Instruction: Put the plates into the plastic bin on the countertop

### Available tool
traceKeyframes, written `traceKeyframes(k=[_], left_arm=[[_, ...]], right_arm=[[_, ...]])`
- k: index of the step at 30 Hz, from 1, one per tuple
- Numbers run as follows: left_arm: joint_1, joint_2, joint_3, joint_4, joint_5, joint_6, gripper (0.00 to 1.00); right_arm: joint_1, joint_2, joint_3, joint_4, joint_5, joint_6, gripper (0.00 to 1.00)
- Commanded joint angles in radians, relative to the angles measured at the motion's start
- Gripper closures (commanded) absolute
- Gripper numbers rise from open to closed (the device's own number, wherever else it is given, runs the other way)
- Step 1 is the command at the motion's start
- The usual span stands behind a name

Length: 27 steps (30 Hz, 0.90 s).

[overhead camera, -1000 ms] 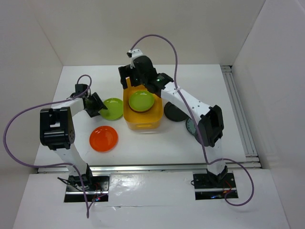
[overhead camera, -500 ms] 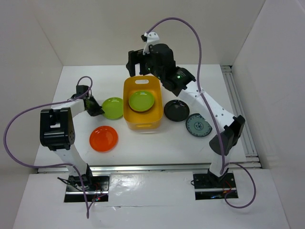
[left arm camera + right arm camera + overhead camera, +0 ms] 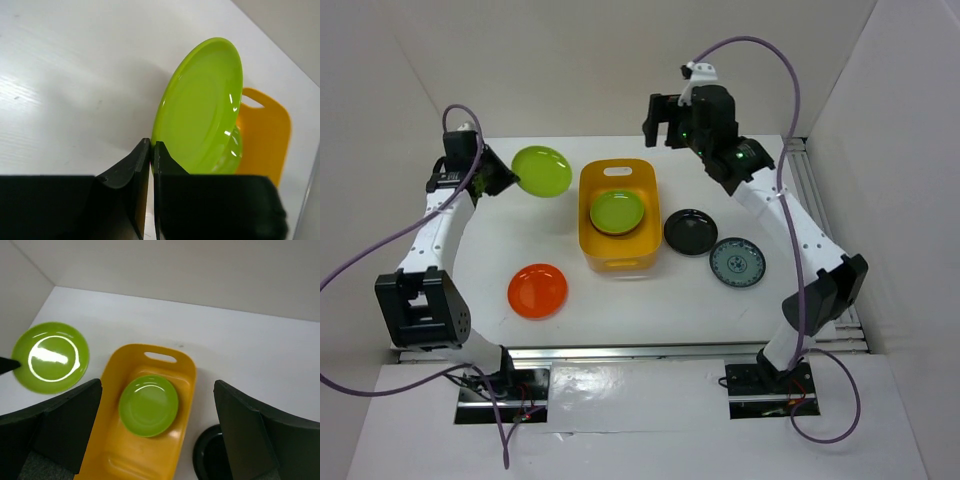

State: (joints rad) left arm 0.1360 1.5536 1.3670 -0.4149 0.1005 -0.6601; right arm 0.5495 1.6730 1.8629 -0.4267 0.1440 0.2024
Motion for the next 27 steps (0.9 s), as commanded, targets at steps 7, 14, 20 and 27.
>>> traceKeyframes(k=[7,14,20,27], left_arm=[[-0.223,-0.029,0.09,0.027,0.065,0.082,1.0],[-0.366,0.109,0.185,-0.002,-0.021,0.126,1.0],[-0.395,0.236,0.23,-0.013,-0.058,0.126,1.0],[-0.395,0.327,0.276,-0.033,-0.038,0.126,0.95]], right_arm=[[-0.132,-0.176,-0.172,0.005,-0.021,0.055,0.0],[-0.184,-0.234,-0.235,-0.018,-0.049,0.055,0.0],[-0.236,-0.266,-0.339,-0.018,-0.067,0.055,0.0],[-0.316,-0.309,-0.491,0.011,-0.139,0.074,0.0]])
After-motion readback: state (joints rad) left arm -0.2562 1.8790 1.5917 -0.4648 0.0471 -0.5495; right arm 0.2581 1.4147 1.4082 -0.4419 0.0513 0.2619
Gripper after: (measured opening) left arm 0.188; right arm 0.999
